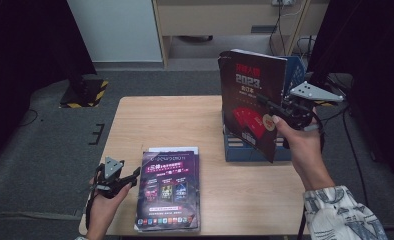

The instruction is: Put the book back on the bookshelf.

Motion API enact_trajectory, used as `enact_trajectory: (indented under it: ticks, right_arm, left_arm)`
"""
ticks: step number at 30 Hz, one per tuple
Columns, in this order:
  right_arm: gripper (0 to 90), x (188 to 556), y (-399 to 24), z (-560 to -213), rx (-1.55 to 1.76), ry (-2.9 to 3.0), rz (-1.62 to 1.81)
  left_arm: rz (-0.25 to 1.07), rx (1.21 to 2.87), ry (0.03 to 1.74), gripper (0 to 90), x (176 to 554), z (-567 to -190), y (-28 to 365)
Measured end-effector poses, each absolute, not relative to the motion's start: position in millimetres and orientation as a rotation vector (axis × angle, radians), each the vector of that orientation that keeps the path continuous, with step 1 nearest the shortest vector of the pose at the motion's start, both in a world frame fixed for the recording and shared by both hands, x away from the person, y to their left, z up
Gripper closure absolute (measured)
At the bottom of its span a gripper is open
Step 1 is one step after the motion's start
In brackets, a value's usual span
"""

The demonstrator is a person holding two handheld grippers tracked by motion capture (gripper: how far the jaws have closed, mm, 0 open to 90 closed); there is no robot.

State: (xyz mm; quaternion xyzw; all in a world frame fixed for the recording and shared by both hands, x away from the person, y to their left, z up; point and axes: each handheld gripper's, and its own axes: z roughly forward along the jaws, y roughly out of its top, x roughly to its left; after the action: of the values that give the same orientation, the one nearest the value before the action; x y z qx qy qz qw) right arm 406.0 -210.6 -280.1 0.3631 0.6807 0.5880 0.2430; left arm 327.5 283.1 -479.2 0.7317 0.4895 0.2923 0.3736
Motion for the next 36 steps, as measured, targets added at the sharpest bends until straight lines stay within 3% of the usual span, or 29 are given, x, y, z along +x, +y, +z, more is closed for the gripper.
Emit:
enact_trajectory:
  ticks: [21, 36]
  right_arm:
    - [87.1, 439, -223, -293, 1.113, 1.781, 1.513]
    - [87.1, 468, -207, -301, 1.171, 1.720, 1.464]
  left_arm:
    - [0.758, 1.868, 1.256, 32.9, 327, -479, 284]
    - [0.764, 1.861, 1.259, 32.9, 327, -478, 286]
